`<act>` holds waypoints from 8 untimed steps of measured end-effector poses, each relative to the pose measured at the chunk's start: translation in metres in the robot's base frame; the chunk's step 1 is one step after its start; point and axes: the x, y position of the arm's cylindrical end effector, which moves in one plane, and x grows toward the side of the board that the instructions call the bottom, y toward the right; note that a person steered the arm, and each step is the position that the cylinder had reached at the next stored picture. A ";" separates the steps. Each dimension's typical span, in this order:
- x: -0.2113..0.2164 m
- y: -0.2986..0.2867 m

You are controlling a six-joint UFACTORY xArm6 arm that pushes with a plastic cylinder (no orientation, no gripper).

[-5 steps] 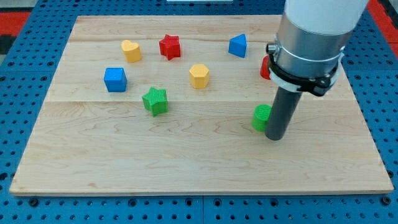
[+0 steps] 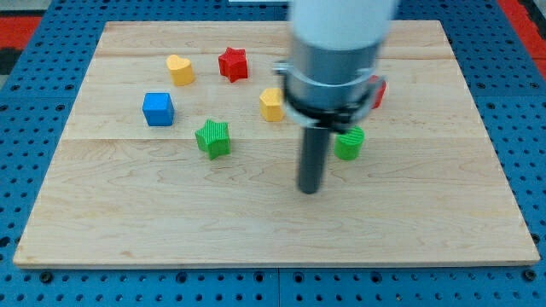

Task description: Push the green star towards the green circle

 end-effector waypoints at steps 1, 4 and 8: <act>-0.002 -0.072; -0.070 -0.135; -0.093 -0.082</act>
